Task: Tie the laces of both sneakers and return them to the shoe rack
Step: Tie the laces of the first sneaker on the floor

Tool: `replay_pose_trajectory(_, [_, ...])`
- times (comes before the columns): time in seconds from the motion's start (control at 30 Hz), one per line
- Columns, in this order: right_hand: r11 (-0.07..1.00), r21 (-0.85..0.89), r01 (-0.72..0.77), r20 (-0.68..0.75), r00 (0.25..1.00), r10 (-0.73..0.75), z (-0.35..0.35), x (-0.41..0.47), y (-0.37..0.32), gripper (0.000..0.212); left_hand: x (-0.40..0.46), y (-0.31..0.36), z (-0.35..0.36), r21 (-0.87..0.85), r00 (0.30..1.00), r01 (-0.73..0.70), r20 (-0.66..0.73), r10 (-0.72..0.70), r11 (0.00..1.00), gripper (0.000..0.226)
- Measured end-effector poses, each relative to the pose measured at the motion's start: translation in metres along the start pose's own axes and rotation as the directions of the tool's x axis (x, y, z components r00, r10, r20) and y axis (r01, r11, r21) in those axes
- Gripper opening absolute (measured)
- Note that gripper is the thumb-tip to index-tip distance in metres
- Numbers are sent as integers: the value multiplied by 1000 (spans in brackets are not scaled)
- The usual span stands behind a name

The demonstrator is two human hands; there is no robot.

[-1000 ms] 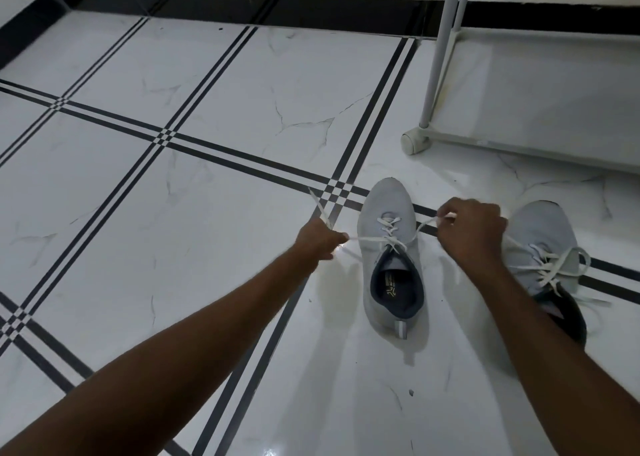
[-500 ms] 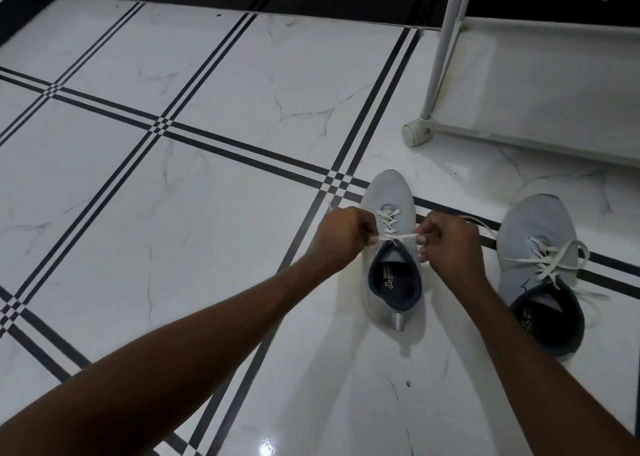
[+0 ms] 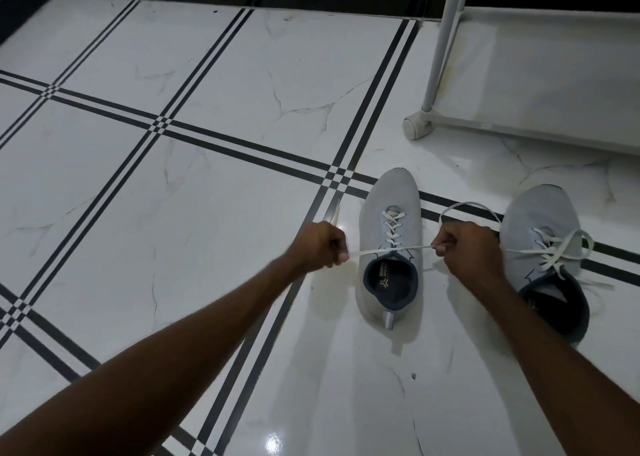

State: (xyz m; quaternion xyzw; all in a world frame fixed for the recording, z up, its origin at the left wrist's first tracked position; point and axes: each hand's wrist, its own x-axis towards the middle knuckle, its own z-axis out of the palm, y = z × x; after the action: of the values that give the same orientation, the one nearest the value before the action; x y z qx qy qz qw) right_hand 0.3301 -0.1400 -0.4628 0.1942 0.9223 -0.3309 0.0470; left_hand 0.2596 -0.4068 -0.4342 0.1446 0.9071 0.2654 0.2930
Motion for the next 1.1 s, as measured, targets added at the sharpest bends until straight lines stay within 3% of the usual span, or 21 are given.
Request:
replay_pose_trajectory(0.13, [1000, -11, -11, 329, 944, 14, -29, 15, -6, 18, -10, -16, -38, -321, 969, 146, 239, -69, 936, 14])
replay_pose_trajectory(0.27, [978, 208, -32, 534, 841, -86, -56, 13, -26, 4, -8, -5, -53, -560, 896, 219, 440, 62, 799, 22])
replay_pose_trajectory(0.43, [813, 562, -156, 504, 844, -186, -54, 9, -37, 18, 7, 26, -39, -770, 928, 191, 344, 143, 609, 28])
replay_pose_trajectory(0.57, [623, 725, -292, 466, 875, -132, -23, 7, -44, 9, 26, 43, -17, -795, 959, 153, 263, 107, 586, 9])
replay_pose_trajectory(0.63, [579, 765, -283, 422, 899, -119, -14, 7, -46, 10, 34, 45, -9, -808, 978, 149, 206, 36, 570, 9])
replay_pose_trajectory(0.73, [628, 759, -171, 310, 944, -117, -8, 2, -54, 13, 43, 43, 4, -788, 989, 145, 101, -107, 598, 24])
replay_pose_trajectory(0.8, [704, 703, -98, 233, 968, -97, -4, -1, -62, 13, 47, 44, 12, -781, 985, 158, 83, -149, 605, 22])
replay_pose_trajectory(0.97, [876, 482, 18, 65, 996, -56, 2, -2, -72, 5, 51, 48, 11, -766, 975, 190, 221, -27, 614, 24])
replay_pose_trajectory(1.1, [893, 445, 68, 162, 974, -156, -1, -3, -70, 20, 55, 48, 13, -771, 965, 199, 261, 16, 605, 21])
